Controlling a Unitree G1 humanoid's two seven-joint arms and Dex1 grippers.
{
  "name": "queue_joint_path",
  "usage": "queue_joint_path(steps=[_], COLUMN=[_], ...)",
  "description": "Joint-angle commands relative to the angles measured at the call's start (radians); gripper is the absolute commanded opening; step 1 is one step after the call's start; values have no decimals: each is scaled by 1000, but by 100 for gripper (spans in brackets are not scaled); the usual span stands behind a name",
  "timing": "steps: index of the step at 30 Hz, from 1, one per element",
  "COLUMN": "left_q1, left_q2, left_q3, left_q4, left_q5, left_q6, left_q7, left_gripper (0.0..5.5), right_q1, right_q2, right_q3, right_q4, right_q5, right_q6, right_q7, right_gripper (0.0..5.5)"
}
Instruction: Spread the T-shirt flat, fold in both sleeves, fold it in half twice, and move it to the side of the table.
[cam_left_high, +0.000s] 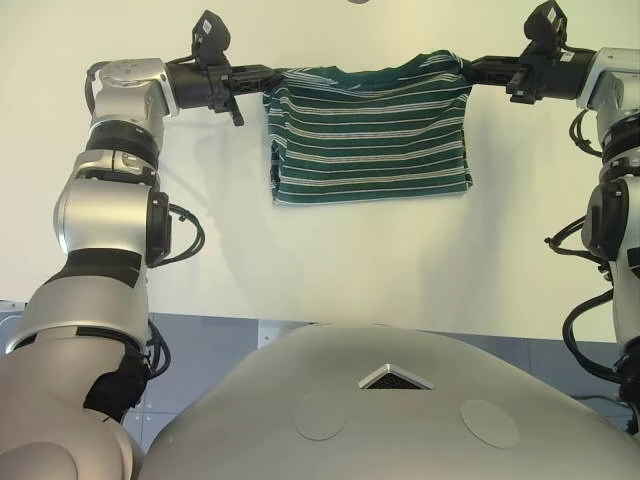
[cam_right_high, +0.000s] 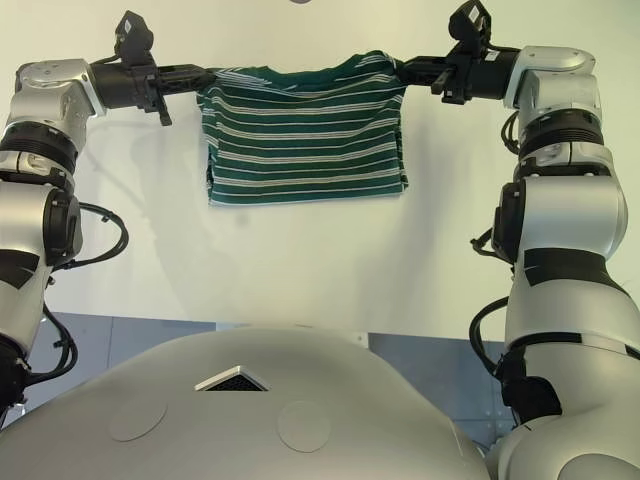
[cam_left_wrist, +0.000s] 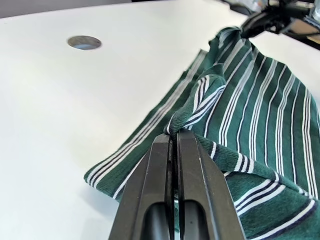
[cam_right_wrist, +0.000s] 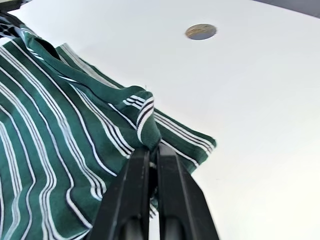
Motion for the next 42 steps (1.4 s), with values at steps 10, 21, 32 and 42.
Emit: queue_joint_path(steps=[10,21,32,42], left_q1=[-60,391,573,640], left_q2=[-36,-18,-3,82], left_q3=[187,266,280,223], left_q4=[67,-681,-1118,-1371], left_q5=[55,-82,-93,-145], left_q6=[33,73,260,334], left_q7=[378,283,488,385], left_gripper=[174,305,305,305], right_q1=[13,579,662,986], right_q2=[82,365,31,-325], right_q3=[-47,459,636,-126], right_q4=[0,-1218,-1501,-1598], right_q5=[-133,-320,-486,201], right_q6=[-174,176,342,125], right_q7=[-484,-568,-242,-221], right_gripper=[202,277,277,277])
